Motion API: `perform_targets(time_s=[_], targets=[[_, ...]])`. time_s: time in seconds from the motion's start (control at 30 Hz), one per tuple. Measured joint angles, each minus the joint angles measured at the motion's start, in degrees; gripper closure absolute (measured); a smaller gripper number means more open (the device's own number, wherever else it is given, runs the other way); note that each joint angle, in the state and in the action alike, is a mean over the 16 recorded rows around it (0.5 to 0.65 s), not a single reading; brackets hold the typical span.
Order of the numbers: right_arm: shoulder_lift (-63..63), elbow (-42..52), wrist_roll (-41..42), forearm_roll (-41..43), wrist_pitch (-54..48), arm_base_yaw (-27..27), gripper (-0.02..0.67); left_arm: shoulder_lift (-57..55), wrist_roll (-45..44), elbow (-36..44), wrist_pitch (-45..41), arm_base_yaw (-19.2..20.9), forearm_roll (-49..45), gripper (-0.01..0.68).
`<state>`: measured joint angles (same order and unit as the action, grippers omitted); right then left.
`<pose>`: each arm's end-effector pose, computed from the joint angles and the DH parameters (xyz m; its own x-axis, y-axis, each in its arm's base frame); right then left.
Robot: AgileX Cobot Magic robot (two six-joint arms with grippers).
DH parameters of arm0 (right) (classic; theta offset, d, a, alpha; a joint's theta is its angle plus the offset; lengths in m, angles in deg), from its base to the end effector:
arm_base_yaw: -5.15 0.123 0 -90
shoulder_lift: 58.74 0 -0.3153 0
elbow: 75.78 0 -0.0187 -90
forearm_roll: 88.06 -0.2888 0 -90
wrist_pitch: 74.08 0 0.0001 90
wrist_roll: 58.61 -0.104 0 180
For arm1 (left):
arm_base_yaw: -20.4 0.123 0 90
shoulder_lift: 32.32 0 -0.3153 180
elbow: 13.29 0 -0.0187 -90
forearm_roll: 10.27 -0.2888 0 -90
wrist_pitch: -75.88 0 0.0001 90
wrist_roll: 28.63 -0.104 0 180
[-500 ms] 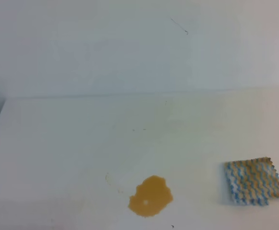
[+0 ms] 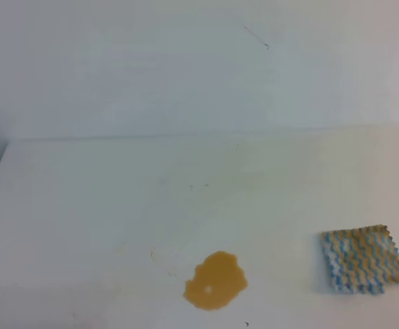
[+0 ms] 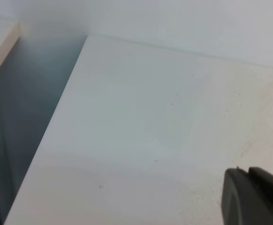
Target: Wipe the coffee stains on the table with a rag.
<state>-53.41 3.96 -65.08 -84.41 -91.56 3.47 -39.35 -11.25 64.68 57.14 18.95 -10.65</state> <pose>0.0736 -0.0042 0.1731 -0.2138 0.0584 -0.9751 0.0592 0.9972 0.0468 0.0741 -0.0017 0.1806 -0.2338 -0.2869 -0.9290 -0.0473 0.9577 -0.2838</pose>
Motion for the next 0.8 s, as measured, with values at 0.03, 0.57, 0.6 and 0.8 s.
perform_targets(time_s=[0.03,0.57,0.6,0.8], targets=[[0.0,0.0,0.0,0.0,0.0,0.0,0.652,0.0,0.0,0.0,0.0,0.0,0.0,0.674],[0.0,0.0,0.0,0.0,0.0,0.0,0.652,0.0,0.0,0.0,0.0,0.0,0.0,0.674],[0.0,0.0,0.0,0.0,0.0,0.0,0.652,0.0,0.0,0.0,0.0,0.0,0.0,0.674],[0.0,0.0,0.0,0.0,0.0,0.0,0.652,0.0,0.0,0.0,0.0,0.0,0.0,0.674]])
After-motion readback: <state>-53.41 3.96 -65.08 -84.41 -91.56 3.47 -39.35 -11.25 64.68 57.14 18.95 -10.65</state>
